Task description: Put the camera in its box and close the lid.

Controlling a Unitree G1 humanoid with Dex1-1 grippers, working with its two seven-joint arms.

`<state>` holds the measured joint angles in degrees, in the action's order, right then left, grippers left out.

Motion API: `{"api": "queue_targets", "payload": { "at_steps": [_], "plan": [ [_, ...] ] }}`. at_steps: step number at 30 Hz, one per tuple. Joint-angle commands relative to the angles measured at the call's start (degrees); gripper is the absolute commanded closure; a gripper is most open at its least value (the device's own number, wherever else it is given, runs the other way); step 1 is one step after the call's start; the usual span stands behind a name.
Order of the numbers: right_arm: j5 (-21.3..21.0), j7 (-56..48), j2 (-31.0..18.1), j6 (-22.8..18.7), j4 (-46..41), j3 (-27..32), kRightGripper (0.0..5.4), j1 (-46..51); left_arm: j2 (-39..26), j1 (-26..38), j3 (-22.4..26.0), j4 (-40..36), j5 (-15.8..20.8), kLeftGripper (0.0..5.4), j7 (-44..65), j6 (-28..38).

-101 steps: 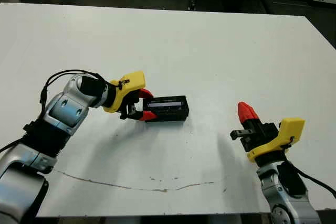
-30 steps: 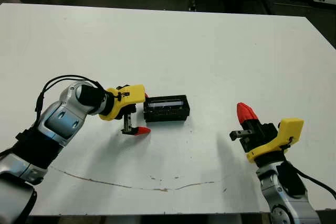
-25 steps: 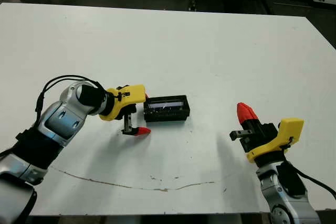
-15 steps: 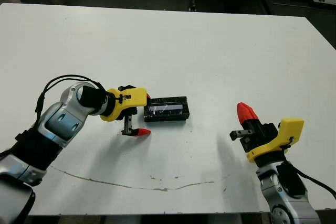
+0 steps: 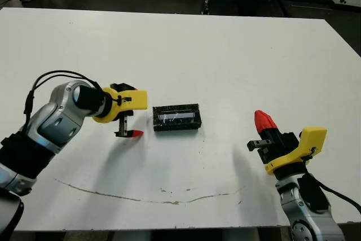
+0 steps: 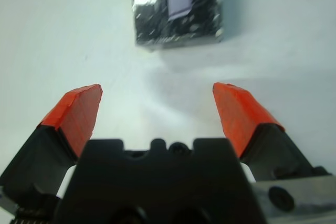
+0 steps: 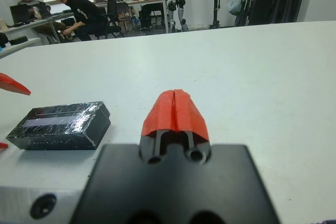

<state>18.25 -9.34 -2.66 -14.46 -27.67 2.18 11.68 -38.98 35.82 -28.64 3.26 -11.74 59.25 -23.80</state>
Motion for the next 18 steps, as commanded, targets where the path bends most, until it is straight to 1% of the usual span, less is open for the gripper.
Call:
{"api": "queue_targets", "payload": {
  "at_steps": [1, 4, 6, 7, 8, 9, 11, 15, 16, 18],
  "plan": [
    [0.00, 0.68, -0.40, -0.96, -0.32, 0.32, 5.40, -0.06, -2.16, -4.09, -1.96, 4.62, -4.33, 0.02, -1.09, -0.84],
    [0.03, 0.47, -0.65, -0.72, -0.24, 0.34, 5.40, -0.07, -2.49, -3.00, -1.80, 5.56, -5.22, 0.02, -1.07, -0.63],
    [0.08, 0.31, -0.81, -0.55, -0.15, 0.41, 5.40, -0.10, -3.22, -2.33, -0.85, 5.79, -4.63, 0.02, -0.14, 0.11],
    [0.20, 0.27, -0.84, -0.63, -0.20, 0.46, 5.40, -0.10, -3.64, -1.89, 0.37, 6.06, -3.20, 0.02, 1.01, 0.44],
    [0.23, 0.35, -0.87, -0.79, -0.27, 0.50, 5.40, -0.11, -3.86, -1.71, 2.71, 6.41, -0.59, 0.02, 2.14, 0.98],
    [0.36, 0.21, -0.88, -0.70, -0.18, 0.56, 5.40, -0.12, -4.05, -1.35, 5.51, 6.13, 2.05, 0.02, 3.17, 0.03],
    [0.25, 0.01, -0.95, -0.34, 0.01, 0.52, 5.40, -0.13, -4.07, -0.84, 10.73, 4.65, 6.34, 0.20, 3.76, -2.64],
    [0.21, -0.13, -0.80, -0.11, 0.35, 0.44, 5.40, -0.07, -1.70, -0.98, 22.22, -0.17, 15.38, 0.72, 0.11, -6.20],
    [0.24, -0.26, -0.76, 0.02, 0.45, 0.41, 5.40, -0.07, -0.60, -0.98, 24.63, -0.46, 17.67, 0.88, -0.83, -5.83],
    [0.20, -0.21, -0.62, -0.02, 0.44, 0.35, 5.40, -0.07, 1.26, -1.32, 27.99, -1.61, 21.06, 1.15, -3.01, -5.56]
  ]
}}
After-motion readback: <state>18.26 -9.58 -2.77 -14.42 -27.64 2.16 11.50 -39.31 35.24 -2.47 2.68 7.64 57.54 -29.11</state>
